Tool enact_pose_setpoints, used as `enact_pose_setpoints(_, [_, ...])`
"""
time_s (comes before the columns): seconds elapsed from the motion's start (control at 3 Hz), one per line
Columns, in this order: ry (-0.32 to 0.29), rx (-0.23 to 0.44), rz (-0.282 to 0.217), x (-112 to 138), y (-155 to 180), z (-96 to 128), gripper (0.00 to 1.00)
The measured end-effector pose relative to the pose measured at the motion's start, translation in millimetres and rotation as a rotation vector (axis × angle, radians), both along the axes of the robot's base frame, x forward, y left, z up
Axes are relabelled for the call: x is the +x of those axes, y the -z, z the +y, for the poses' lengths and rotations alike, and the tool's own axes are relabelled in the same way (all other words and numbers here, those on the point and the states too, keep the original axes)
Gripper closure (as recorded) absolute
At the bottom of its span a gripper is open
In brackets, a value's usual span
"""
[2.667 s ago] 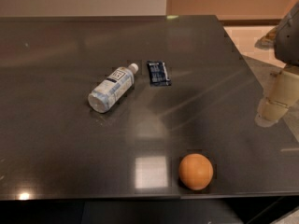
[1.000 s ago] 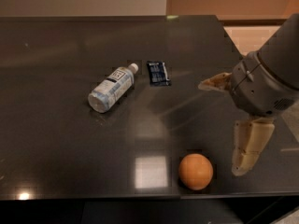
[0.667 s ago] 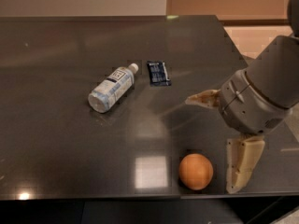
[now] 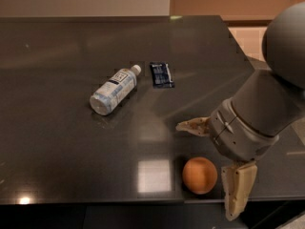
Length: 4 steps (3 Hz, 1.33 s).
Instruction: Move orange near blue plastic bottle
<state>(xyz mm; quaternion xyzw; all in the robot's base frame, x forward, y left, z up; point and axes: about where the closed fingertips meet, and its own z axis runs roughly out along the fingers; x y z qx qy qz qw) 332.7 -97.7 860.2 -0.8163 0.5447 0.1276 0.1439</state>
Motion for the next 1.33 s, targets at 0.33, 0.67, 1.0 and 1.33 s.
enact_pose_setpoints(0.33, [-0.029, -0.003, 0.007, -5.7, 6.4, 0.6, 0.18])
enact_pose_setpoints(0.67, [-0.044, -0.004, 0.012, -7.5, 9.9, -0.2, 0.4])
enact_pose_setpoints(1.0, [-0.048, -0.017, 0.01, -5.9, 10.9, 0.3, 0.64])
enact_pose_setpoints(1.33, [-0.003, -0.049, -0.027, 21.5, -5.0, 8.0, 0.87])
